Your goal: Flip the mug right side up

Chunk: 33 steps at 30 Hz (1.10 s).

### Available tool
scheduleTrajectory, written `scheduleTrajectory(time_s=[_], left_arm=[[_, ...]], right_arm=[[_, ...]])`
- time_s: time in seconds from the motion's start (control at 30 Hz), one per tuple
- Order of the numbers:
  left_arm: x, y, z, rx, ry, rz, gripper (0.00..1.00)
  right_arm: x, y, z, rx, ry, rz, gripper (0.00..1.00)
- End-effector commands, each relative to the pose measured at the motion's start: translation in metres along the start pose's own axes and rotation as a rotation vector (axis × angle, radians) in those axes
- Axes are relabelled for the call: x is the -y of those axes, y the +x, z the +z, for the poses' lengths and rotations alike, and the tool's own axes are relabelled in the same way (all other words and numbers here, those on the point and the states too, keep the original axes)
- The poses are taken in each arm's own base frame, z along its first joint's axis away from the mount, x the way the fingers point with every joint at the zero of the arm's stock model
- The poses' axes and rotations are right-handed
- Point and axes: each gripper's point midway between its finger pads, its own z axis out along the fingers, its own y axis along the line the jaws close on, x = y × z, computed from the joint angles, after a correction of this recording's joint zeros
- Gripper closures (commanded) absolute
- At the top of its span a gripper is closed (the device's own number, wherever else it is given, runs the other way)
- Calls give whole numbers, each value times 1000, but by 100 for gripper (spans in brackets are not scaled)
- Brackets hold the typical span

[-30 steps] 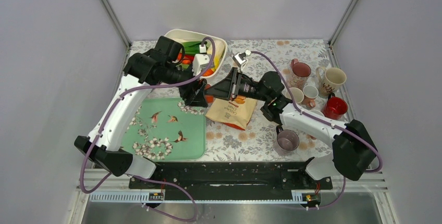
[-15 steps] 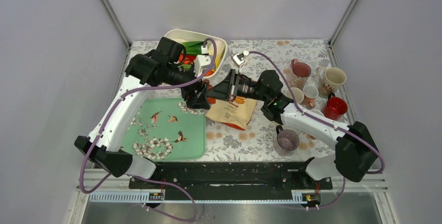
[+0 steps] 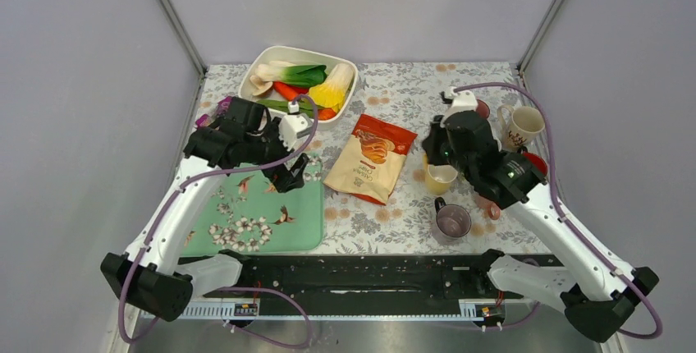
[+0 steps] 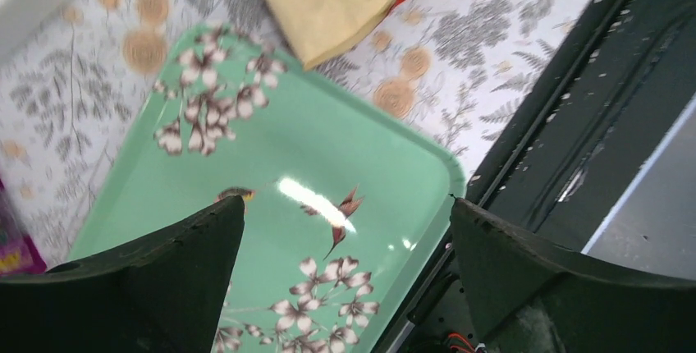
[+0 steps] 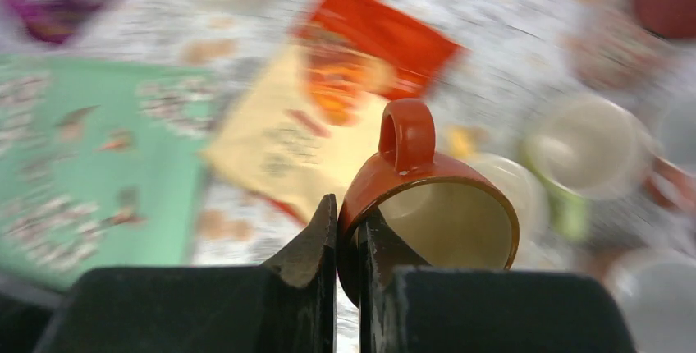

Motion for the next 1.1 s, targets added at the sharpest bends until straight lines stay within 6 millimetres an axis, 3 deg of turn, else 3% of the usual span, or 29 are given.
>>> scheduleTrajectory(time_s=[0.0,0.1,0.2,0.3,0.37,0.43,0.63,1.07], left_arm=[[-35,21,11,-4,-104,-45,1],[-48,38,24,-4,-163,-71,1],[-58,43,30,34,-225,-71,1],[-54,45,31,66,-221,-60,1],[-50,44,33,83,-202,-57,1],[-48,45,36,82,-189,-66,1],[-42,53,38,77,-173,-61,1],[-41,50,33,96,-182,-47,1]], right_arm=[[131,34,-37,-85,497,-38,100],[175,35,-55,-37,621,68,100],[214,35,-72,-28,776,129,100],[246,35,-96,-5,934,182,100],[267,44,-110,23,1015,260,100],[282,63,-110,19,1034,346,100],[301,108,-90,-77,985,547,100],[317,158,-73,-168,969,672,100]])
